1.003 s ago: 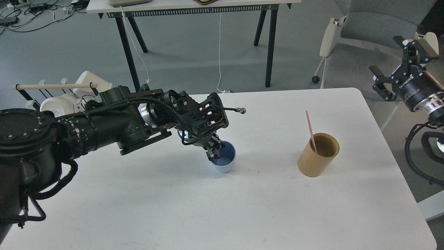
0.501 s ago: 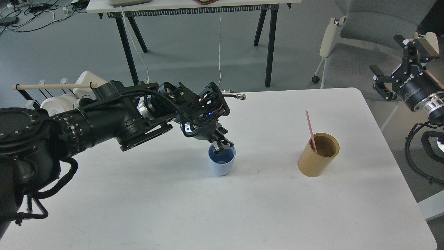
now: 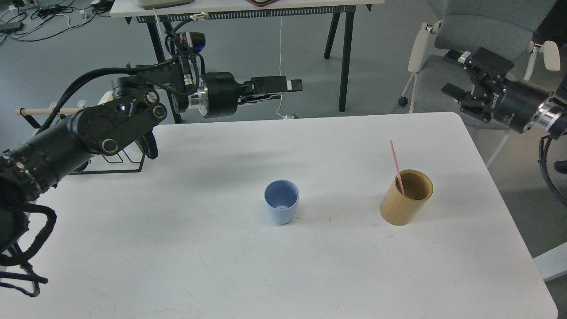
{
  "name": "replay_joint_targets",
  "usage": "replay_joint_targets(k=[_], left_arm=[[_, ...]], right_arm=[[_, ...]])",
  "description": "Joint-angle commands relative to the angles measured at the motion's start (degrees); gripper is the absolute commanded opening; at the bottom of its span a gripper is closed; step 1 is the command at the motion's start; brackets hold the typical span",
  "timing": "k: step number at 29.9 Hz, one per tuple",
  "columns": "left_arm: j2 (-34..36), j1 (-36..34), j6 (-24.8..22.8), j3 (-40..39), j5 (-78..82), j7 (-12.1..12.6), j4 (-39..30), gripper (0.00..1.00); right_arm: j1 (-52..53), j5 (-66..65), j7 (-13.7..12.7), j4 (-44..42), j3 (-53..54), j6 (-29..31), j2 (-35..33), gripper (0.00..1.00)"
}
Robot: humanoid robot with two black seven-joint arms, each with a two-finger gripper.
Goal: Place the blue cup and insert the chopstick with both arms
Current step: 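Raise the left gripper away from the blue cup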
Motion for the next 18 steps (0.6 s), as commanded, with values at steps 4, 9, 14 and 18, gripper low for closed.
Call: replay_joint_targets(k=[4, 9, 14, 18], left_arm=[[6.9, 9.7, 0.0, -8.1, -30.0, 0.0, -0.2, 0.95], [6.9, 15.4, 0.0, -17.0, -33.8, 0.0, -0.4, 0.95], [6.5, 18.9, 0.0, -21.1, -33.9, 0.0, -1.5, 0.95], [6.2, 19.1, 0.0, -21.1, -33.9, 0.0, -1.5, 0.95]], right_arm=[[-6.4, -11.4, 0.0, 16.8, -1.7, -11.7, -7.3, 0.93], [-8.6, -25.7, 0.0, 19.6, -5.4, -30.0, -9.0, 0.90], [-8.6, -27.7, 0.0, 19.5, -7.7, -35.9, -9.0, 0.89], [-8.9, -31.5, 0.0, 18.8, -9.0, -35.8, -7.0, 0.88]])
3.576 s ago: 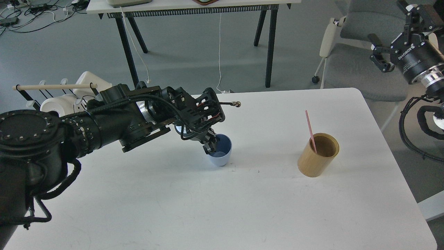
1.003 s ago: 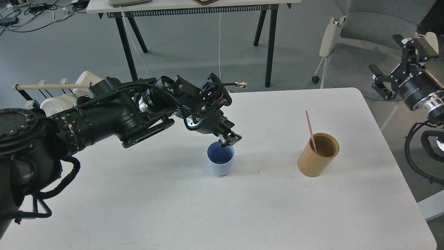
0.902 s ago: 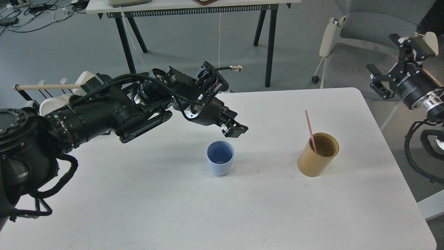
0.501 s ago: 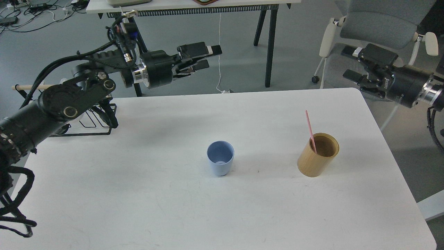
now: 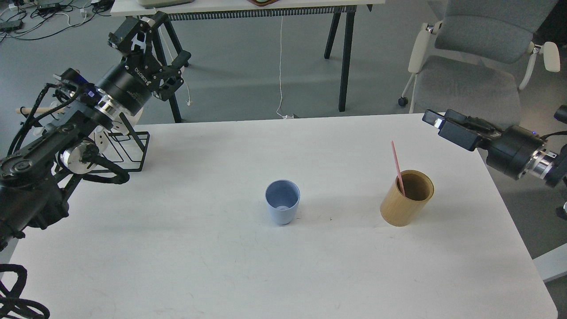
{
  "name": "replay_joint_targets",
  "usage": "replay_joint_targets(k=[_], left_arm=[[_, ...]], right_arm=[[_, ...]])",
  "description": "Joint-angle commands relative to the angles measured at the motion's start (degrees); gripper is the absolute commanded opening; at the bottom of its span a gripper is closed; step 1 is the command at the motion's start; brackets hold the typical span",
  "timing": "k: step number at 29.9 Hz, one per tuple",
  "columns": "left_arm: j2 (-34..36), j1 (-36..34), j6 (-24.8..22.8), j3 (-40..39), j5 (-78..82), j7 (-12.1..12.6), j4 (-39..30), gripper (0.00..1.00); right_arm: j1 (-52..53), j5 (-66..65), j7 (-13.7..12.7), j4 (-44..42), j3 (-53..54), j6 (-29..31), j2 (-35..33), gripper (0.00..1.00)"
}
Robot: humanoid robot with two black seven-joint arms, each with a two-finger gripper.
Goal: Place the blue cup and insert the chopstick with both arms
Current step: 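Raise the left gripper away from the blue cup, then move the right gripper to the pink stick in the tan cup and grasp it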
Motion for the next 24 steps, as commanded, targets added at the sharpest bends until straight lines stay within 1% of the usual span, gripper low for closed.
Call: replay_joint_targets(k=[1, 9, 12, 15, 18, 20, 23, 24], left_arm=[[-0.2, 0.2, 0.0, -0.1, 0.0, 0.0, 0.0, 0.95], [-0.4, 0.9, 0.0, -0.1, 0.1, 0.0, 0.4, 0.96], [-1.6, 0.9, 0.0, 0.1, 0.2, 0.0, 0.9, 0.96], [-2.0, 1.2, 0.0, 0.2, 0.3, 0.0, 0.9, 0.96], [-2.1, 1.3, 0.0, 0.2, 0.3, 0.0, 0.9, 0.96], [-2.1, 1.3, 0.0, 0.3, 0.3, 0.0, 0.9, 0.97], [-2.2, 1.3, 0.0, 0.3, 0.3, 0.0, 1.0, 0.97], [-2.1, 1.3, 0.0, 0.3, 0.3, 0.0, 1.0, 0.97]], right_arm=[[0.0, -4.3, 0.0, -1.3, -1.4, -0.1, 2.3, 0.88], [0.8, -9.2, 0.0, -8.4, -4.6, -0.1, 7.0, 0.86], [0.7, -10.5, 0.0, -9.5, -4.7, 0.0, 9.2, 0.74], [0.7, -11.6, 0.0, -10.3, -4.8, 0.1, 11.4, 0.67], [0.7, -12.7, 0.0, -12.0, -5.5, 0.1, 12.8, 0.64], [1.1, -12.8, 0.0, -12.1, -5.8, 0.1, 13.0, 0.54], [2.1, -12.8, 0.0, -12.0, -6.5, 0.1, 13.0, 0.47], [2.3, -12.8, 0.0, -12.0, -6.8, 0.1, 13.0, 0.41]])
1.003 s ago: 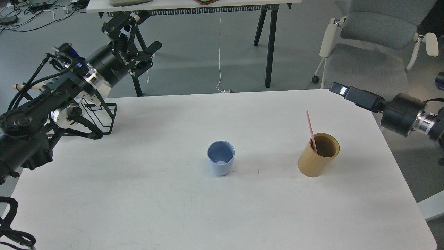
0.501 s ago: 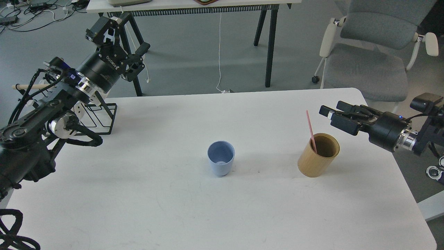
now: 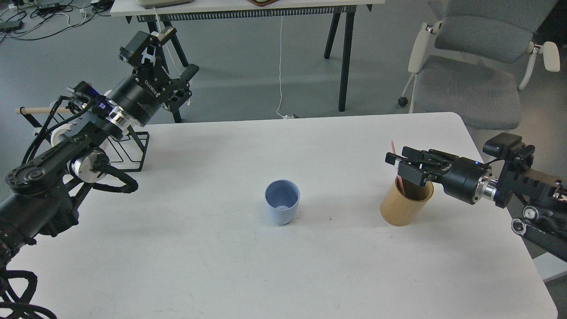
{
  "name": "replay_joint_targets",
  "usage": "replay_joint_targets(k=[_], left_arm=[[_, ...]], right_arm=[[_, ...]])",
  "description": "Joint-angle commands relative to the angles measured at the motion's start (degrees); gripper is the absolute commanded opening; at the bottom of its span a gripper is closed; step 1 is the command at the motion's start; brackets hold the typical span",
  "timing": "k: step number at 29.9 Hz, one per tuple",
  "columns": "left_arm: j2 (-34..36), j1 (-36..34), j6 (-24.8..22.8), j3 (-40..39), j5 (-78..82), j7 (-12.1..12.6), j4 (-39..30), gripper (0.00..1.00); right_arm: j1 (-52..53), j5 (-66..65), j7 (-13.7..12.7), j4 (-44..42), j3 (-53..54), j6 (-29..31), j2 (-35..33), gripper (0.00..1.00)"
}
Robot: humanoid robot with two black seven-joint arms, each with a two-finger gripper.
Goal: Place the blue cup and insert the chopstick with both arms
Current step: 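Move the right gripper to the pink stick in the tan cup and grasp it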
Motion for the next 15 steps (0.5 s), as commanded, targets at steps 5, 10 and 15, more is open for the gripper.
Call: replay_joint_targets(k=[5, 10, 15], left_arm=[[-0.3, 0.0, 0.0, 0.0, 0.0, 0.0, 0.2, 0.97], [-0.8, 0.2, 0.0, 0.1, 0.0, 0.0, 0.9, 0.97], [-0.7, 0.4, 0.0, 0.1, 0.0, 0.0, 0.9, 0.97]], right_arm=[[1.3, -0.2, 0.0, 0.0, -1.4, 0.0, -0.4, 0.30], [1.3, -0.8, 0.0, -0.2, -1.5, 0.0, -0.4, 0.21], [1.4, -1.0, 0.0, -0.1, -1.6, 0.0, -0.6, 0.13]])
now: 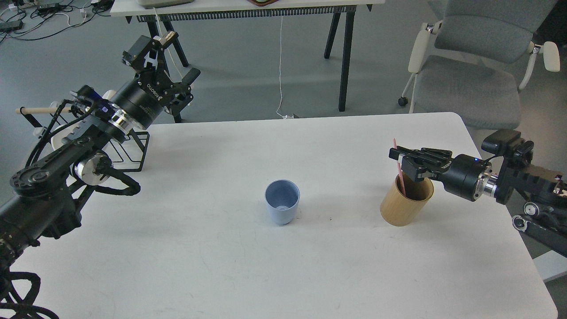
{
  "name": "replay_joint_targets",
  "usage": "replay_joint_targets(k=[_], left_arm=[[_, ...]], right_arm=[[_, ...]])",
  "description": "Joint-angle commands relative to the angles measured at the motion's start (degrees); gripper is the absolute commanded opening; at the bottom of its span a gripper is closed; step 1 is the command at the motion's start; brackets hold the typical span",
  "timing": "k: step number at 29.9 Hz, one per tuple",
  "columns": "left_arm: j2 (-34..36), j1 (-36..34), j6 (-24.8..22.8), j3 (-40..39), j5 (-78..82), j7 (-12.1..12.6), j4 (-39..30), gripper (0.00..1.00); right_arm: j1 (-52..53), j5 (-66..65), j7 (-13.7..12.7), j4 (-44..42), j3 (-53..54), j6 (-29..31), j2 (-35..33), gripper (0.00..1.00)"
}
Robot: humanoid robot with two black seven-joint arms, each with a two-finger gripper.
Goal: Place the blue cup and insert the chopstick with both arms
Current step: 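Move the right gripper to the pink stick in the tan cup and grasp it, then pull the pink stick up out of the tan cup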
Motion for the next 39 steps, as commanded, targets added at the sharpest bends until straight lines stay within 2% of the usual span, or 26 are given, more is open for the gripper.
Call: replay_joint_targets(k=[1, 7, 18, 28, 32, 36, 39], left_arm=[[0.1, 0.0, 0.0, 0.0, 0.0, 0.0, 0.0, 0.97], [0.0, 0.2, 0.0, 0.0, -0.1, 0.0, 0.0, 0.97], [-0.8, 0.4, 0.0, 0.0, -0.1, 0.0, 0.0, 0.97], [-1.7, 0.4, 0.0, 0.0, 0.0, 0.0, 0.3, 0.97], [-2.0, 0.5, 0.0, 0.2, 0.0, 0.0, 3.3, 0.97], [-2.1, 0.6, 0.0, 0.3, -0.1, 0.0, 6.3, 0.97], [-2.2, 1.6, 0.0, 0.4, 0.0, 0.0, 7.6, 0.97]], right_arm=[[0.0, -0.5, 0.0, 0.0, -0.1, 0.0, -0.1, 0.12], [0.4, -0.9, 0.0, 0.0, -0.1, 0.0, -0.4, 0.04], [3.8, -0.6, 0.0, 1.3, 0.0, 0.4, -4.1, 0.03], [11.4, 2.3, 0.0, 13.0, 0.3, 3.1, -15.3, 0.02], [16.8, 5.0, 0.0, 18.3, 0.3, 3.0, -19.6, 0.00], [21.3, 7.6, 0.0, 20.9, 0.1, 2.1, -18.7, 0.00], [22.2, 7.6, 0.0, 20.7, -0.3, 1.1, -13.7, 0.00]])
